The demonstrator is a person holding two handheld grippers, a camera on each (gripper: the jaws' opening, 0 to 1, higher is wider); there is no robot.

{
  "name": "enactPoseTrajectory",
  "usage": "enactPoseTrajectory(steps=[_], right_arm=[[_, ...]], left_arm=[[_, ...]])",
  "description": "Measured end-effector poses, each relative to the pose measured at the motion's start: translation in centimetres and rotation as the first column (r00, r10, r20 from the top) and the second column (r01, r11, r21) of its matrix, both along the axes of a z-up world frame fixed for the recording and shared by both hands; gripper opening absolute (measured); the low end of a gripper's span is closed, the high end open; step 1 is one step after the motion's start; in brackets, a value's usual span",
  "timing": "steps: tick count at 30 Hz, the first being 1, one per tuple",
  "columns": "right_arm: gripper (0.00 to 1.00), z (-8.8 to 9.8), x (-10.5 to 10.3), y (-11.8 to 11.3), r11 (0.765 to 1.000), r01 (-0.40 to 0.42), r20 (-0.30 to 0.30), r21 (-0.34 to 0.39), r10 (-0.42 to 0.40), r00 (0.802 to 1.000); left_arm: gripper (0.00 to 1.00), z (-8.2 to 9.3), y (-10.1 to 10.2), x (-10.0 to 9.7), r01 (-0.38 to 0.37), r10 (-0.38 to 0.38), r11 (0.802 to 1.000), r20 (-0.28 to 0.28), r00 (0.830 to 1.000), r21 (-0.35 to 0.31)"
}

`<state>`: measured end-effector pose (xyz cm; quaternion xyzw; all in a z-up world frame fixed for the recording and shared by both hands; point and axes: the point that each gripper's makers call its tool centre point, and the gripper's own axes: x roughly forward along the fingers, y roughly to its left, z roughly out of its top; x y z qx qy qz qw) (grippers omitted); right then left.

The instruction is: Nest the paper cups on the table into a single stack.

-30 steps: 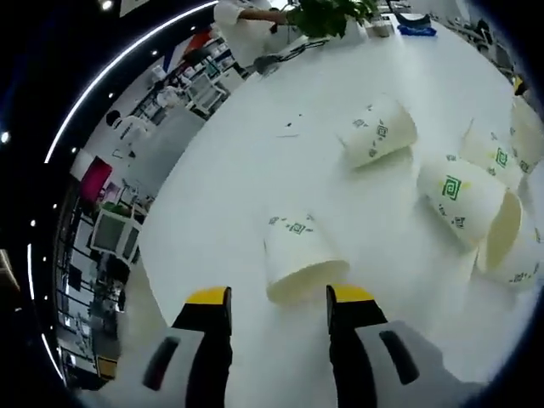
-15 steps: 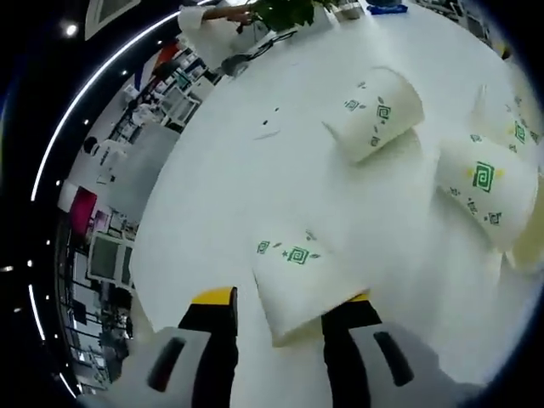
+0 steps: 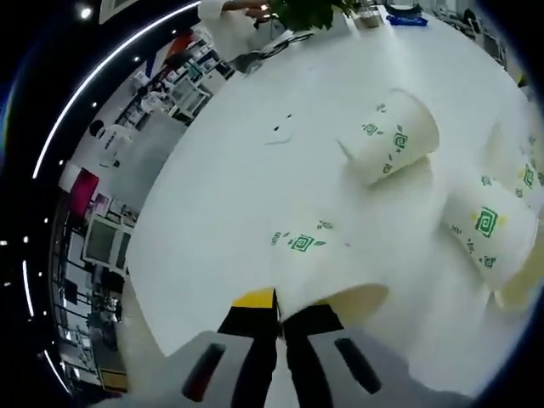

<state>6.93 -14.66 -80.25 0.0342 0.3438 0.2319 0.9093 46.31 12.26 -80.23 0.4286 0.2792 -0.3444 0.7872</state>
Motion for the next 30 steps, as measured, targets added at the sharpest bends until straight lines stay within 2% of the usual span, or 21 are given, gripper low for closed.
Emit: enactPoseTrajectory(steps=[6,13,15,21,25,27,30], right_arm=[[0.75,0.5,0.1,0.2,1.0,0.001,0.016,0.003,-0.002,1.0],[0.75,0.6,0.2,0.3,1.0,-0.012,0.026,0.005,0.011,1.0],[0.76,0.5,0.3,0.2,1.0,-0.017,0.028,0.001,0.017,0.999],[0.76,0.7,0.3,0.4,1.0,-0.026,0.039,0.0,0.026,0.999],[0.76,1.0,0.3,0.5,1.0,-0.025,0.046,0.001,0.025,0.999],[0.76,1.1,0.3,0.6,1.0,-0.026,0.049,0.0,0.026,0.998],[0.76,1.3,0.3,0.6,1.0,-0.028,0.056,0.001,0.028,0.998]], left_arm=[[0.0,1.0,0.3,-0.8,0.004,-0.004,1.0,-0.01,1.0,-0.01],[0.0,3.1,0.5,-2.4,-0.017,0.016,0.997,-0.021,1.0,-0.07],[0.0,2.8,0.5,-3.1,-0.025,0.023,0.996,-0.022,0.999,-0.083],[0.0,3.9,0.7,-4.6,-0.03,0.027,0.995,-0.027,0.999,-0.096],[0.0,3.8,0.7,-5.0,-0.048,0.044,0.991,-0.03,0.999,-0.124],[0.0,4.2,0.6,-6.0,-0.05,0.047,0.989,-0.03,0.998,-0.136],[0.0,4.5,0.0,-6.9,-0.068,0.061,0.98,-0.042,0.997,-0.185]])
